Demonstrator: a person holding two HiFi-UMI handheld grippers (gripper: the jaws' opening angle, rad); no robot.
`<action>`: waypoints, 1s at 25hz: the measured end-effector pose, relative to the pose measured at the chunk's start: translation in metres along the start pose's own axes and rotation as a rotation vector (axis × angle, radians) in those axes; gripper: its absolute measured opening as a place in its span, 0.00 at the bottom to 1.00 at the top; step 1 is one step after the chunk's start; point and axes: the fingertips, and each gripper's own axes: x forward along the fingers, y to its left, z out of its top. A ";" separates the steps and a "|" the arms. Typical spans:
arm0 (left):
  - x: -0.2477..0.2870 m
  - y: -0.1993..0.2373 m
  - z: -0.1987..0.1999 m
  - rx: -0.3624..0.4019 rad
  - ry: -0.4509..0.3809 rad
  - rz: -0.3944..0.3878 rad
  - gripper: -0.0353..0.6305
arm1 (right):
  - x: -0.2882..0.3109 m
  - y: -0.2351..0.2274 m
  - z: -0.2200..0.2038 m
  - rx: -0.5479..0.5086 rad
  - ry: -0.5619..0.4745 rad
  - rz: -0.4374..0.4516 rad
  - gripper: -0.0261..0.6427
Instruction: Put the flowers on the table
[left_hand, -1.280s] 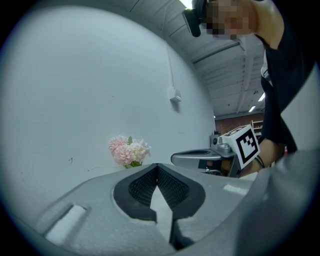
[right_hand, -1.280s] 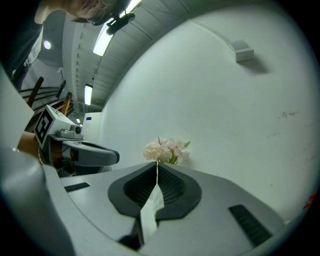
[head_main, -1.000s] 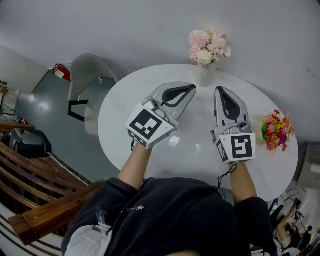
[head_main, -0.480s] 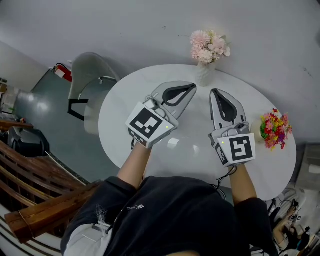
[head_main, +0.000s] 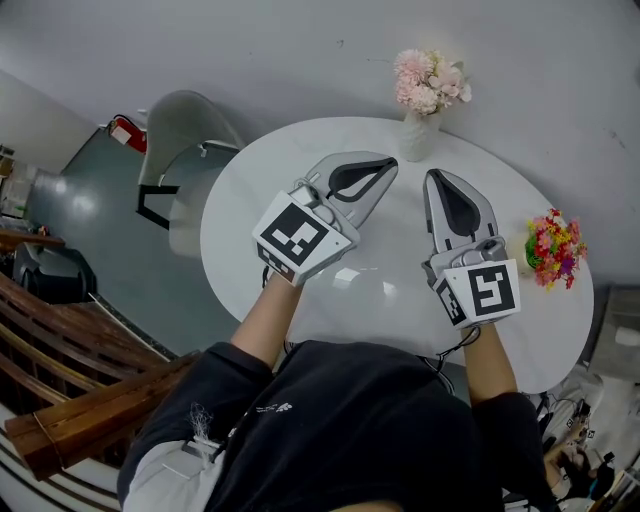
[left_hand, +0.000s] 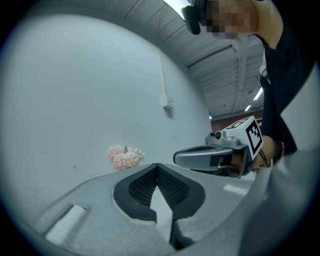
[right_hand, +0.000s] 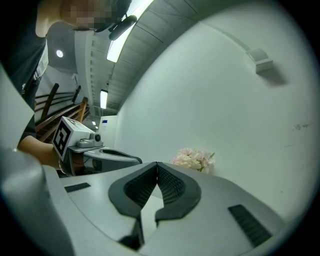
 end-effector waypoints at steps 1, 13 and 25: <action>-0.001 0.000 0.000 0.002 0.001 0.000 0.05 | -0.001 0.003 0.001 -0.005 0.001 0.007 0.06; -0.009 -0.006 -0.006 0.037 0.032 -0.034 0.05 | -0.008 0.008 0.004 0.011 0.016 0.046 0.06; -0.009 -0.010 0.001 0.033 0.020 -0.012 0.05 | -0.014 0.003 0.002 0.014 0.035 0.070 0.06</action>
